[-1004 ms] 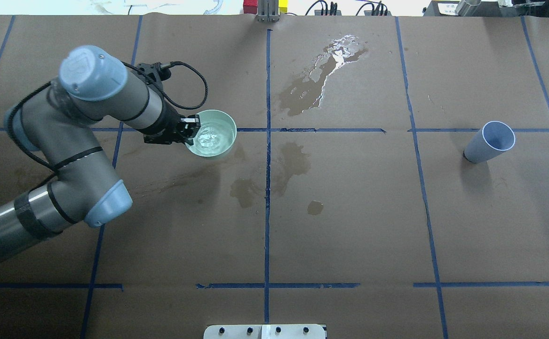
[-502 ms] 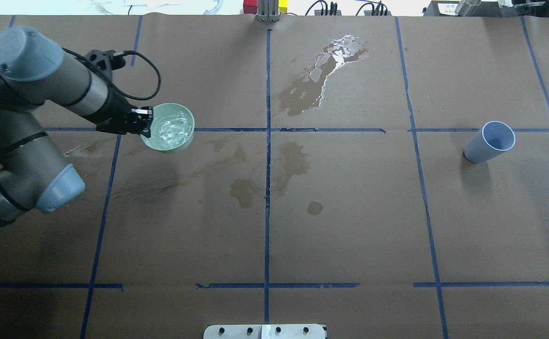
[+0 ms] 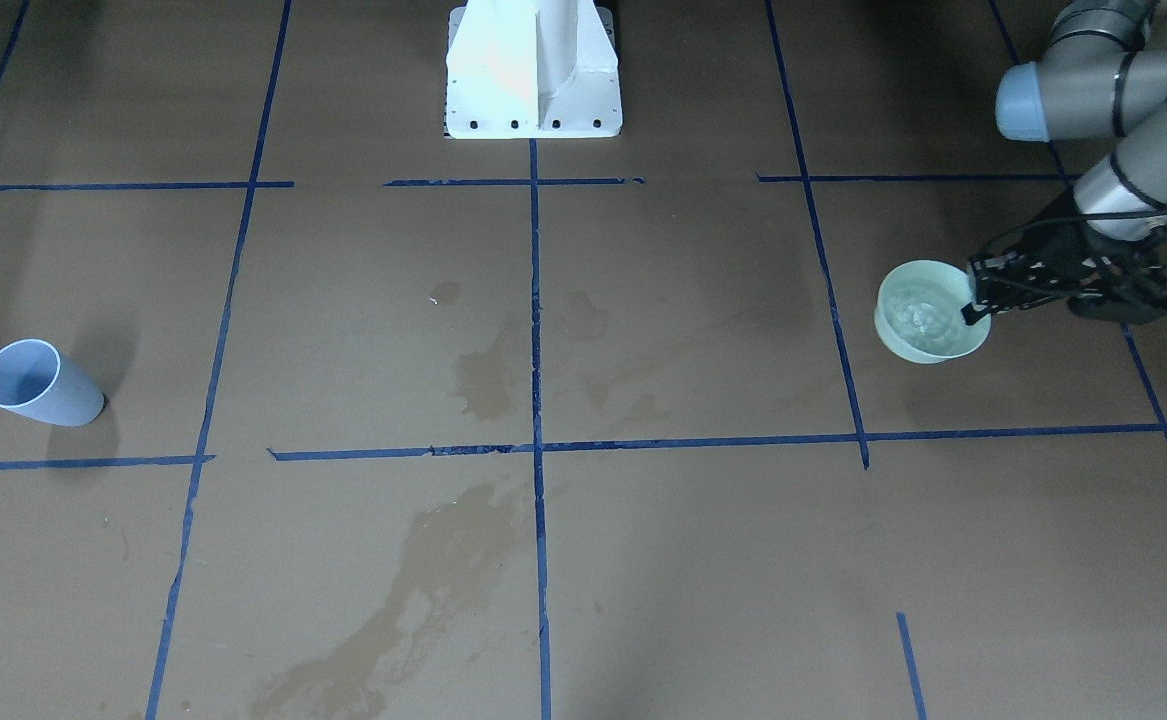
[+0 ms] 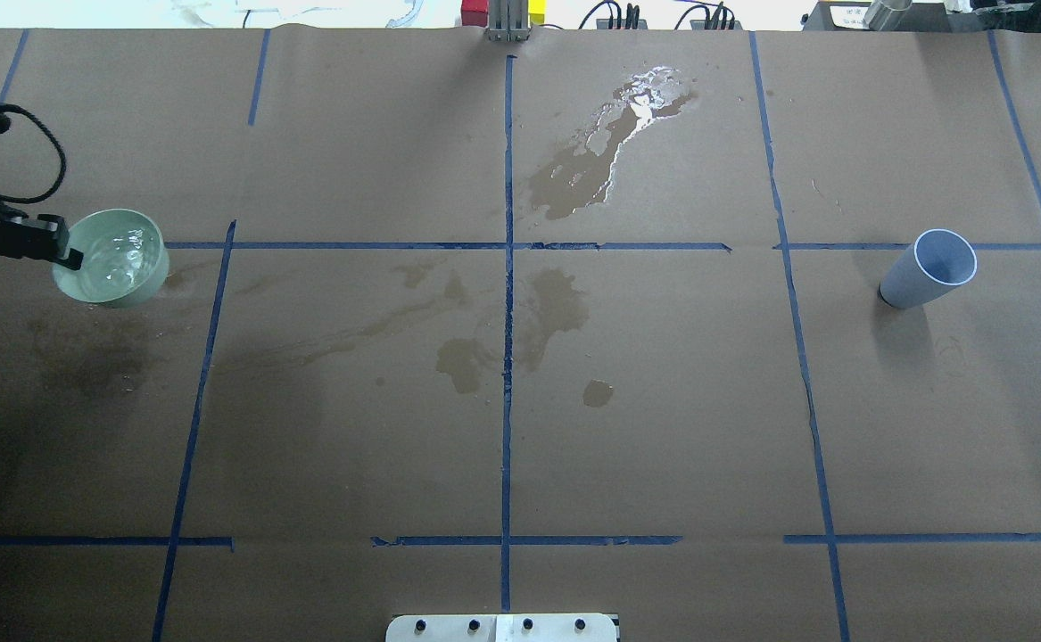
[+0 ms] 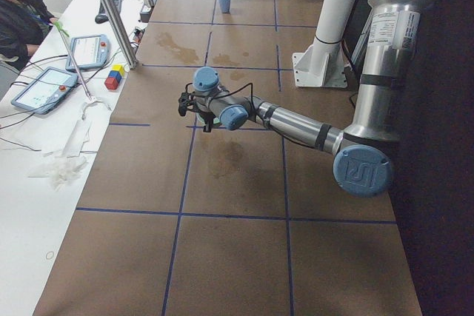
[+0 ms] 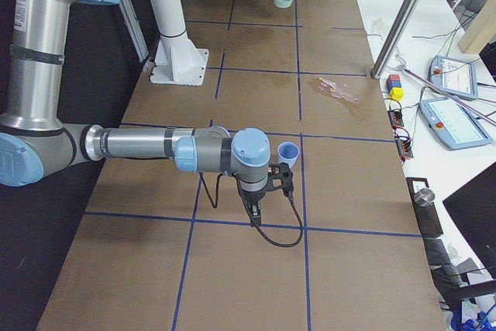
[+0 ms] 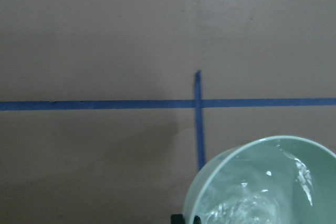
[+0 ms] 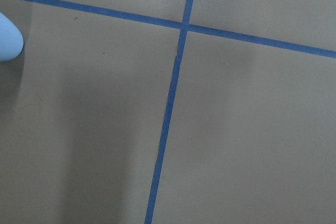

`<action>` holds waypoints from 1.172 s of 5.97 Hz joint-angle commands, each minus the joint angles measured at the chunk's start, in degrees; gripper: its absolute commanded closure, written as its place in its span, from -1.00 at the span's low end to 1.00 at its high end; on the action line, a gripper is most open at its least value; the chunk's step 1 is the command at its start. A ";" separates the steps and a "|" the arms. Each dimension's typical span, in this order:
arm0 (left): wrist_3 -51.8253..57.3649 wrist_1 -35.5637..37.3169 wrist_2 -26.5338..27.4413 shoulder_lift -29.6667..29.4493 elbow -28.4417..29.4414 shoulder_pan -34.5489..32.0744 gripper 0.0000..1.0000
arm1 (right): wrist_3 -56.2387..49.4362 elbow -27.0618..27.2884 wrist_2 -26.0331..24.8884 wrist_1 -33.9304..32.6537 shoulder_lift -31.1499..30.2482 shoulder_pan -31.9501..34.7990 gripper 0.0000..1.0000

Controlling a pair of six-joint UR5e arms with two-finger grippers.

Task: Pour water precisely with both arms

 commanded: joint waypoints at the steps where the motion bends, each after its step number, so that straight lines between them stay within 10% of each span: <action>1: 10.67 -1.50 -2.50 5.04 3.45 -4.39 1.00 | 0.00 0.00 -0.05 0.00 0.04 -0.10 -1.00; 4: -5.90 -25.90 -2.16 3.58 17.97 -3.62 1.00 | -0.08 0.09 -0.13 0.18 0.13 -0.10 -1.00; 7: -7.48 -26.38 -0.32 3.22 18.06 0.33 1.00 | -0.09 0.09 -0.13 0.09 0.13 -0.10 -1.00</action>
